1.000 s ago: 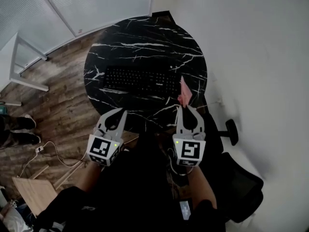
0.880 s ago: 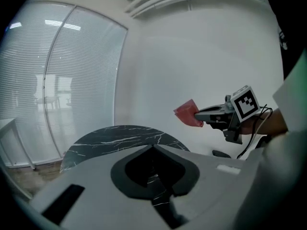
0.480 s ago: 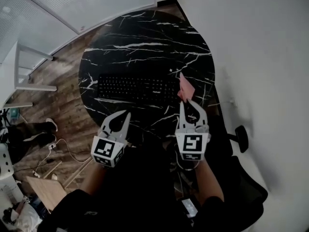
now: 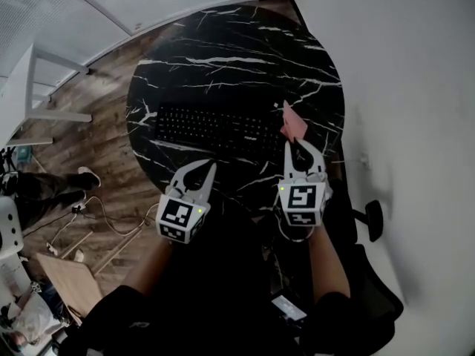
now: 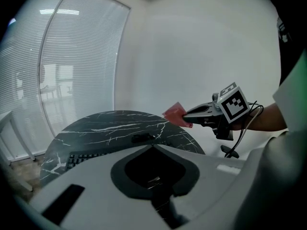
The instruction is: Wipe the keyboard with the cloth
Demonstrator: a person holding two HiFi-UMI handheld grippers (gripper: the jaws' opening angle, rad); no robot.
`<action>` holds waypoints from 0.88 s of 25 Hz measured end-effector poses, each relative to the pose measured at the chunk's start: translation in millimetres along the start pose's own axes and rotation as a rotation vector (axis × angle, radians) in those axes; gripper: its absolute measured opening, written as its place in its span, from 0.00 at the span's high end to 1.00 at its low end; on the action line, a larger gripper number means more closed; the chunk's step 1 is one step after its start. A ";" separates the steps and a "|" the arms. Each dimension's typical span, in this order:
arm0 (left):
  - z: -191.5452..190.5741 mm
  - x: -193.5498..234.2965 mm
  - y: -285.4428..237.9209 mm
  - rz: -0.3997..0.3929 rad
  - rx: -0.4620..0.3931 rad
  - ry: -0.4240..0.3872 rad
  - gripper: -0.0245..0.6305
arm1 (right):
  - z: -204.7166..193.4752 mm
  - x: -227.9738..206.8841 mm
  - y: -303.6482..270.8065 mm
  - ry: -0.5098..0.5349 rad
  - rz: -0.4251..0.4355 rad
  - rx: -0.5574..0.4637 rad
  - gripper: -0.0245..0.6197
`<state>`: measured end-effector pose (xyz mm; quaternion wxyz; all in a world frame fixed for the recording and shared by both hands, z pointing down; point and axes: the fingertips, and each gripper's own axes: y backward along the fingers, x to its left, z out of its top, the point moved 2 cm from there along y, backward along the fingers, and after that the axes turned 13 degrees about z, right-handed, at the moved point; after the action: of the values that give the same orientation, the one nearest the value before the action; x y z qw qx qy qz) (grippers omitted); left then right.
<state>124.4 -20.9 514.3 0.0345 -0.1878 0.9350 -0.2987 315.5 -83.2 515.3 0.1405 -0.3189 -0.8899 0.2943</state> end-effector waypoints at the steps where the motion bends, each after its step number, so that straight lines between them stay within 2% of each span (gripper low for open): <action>1: -2.7 0.1 -2.1 -0.006 0.004 0.001 0.97 | -1.6 1.8 -5.1 0.009 0.015 0.014 0.95; 8: -26.1 4.5 -26.9 -0.054 0.067 -0.074 0.97 | -33.3 6.7 -43.0 0.011 0.074 0.148 0.95; 11: -27.0 11.4 -31.3 -0.031 0.066 -0.037 0.97 | -38.6 1.6 -62.5 0.136 0.086 0.207 0.95; 14: -38.6 15.6 -28.6 -0.007 0.089 -0.008 0.97 | -52.9 3.8 -84.4 0.337 0.110 0.325 0.95; 16: -44.6 17.6 -31.1 0.001 0.103 -0.004 0.97 | -65.4 5.7 -98.3 0.434 0.138 0.400 0.95; 18: -46.7 19.8 -35.5 0.011 0.107 0.002 0.97 | -76.2 5.7 -110.3 0.468 0.168 0.451 0.95; 22: -52.4 17.1 -35.6 0.008 0.117 0.024 0.97 | -96.0 8.9 -118.4 0.448 0.213 0.522 0.95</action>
<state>111.1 -25.4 578.3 0.0353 -0.1779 0.9171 -0.3550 293.4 -109.5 664.1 0.3774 -0.4199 -0.6935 0.4475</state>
